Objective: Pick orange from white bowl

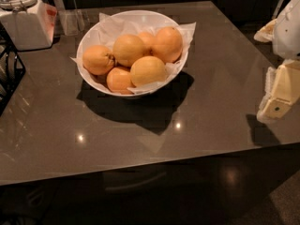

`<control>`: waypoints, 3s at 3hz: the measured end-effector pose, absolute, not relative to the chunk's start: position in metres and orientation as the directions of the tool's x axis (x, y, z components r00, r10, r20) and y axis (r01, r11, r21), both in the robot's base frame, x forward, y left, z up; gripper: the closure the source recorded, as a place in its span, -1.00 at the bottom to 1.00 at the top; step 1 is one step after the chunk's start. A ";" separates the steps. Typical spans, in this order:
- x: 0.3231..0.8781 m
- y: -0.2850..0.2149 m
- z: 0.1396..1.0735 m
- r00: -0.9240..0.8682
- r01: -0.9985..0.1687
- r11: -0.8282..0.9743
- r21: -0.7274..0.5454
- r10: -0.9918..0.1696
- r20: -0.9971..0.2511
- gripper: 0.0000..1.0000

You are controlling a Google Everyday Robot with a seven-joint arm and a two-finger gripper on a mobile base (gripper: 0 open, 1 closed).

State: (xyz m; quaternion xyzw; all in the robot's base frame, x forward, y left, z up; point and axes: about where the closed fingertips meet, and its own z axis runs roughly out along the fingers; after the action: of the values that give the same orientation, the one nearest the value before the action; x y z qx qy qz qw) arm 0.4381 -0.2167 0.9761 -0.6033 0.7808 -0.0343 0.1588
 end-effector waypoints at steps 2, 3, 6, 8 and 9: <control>0.452 -0.207 0.984 -0.177 -0.936 0.237 -0.260 -0.956 -0.233 -1.00; 0.483 -0.186 0.995 -0.084 -0.953 0.161 -0.257 -0.955 -0.284 -1.00; 0.538 -0.162 1.021 0.011 -0.946 0.128 -0.299 -0.906 -0.423 -1.00; 0.586 -0.133 1.008 0.117 -0.961 0.017 -0.274 -0.878 -0.463 -1.00; 0.608 -0.115 1.002 0.158 -0.963 -0.026 -0.267 -0.860 -0.486 -1.00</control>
Offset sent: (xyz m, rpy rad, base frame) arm 0.0307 0.0208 0.0130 0.0527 -0.0285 0.0971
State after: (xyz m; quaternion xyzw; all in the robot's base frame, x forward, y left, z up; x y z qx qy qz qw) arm 0.6078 -0.1147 1.0024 -0.7099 0.6420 0.0945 0.2738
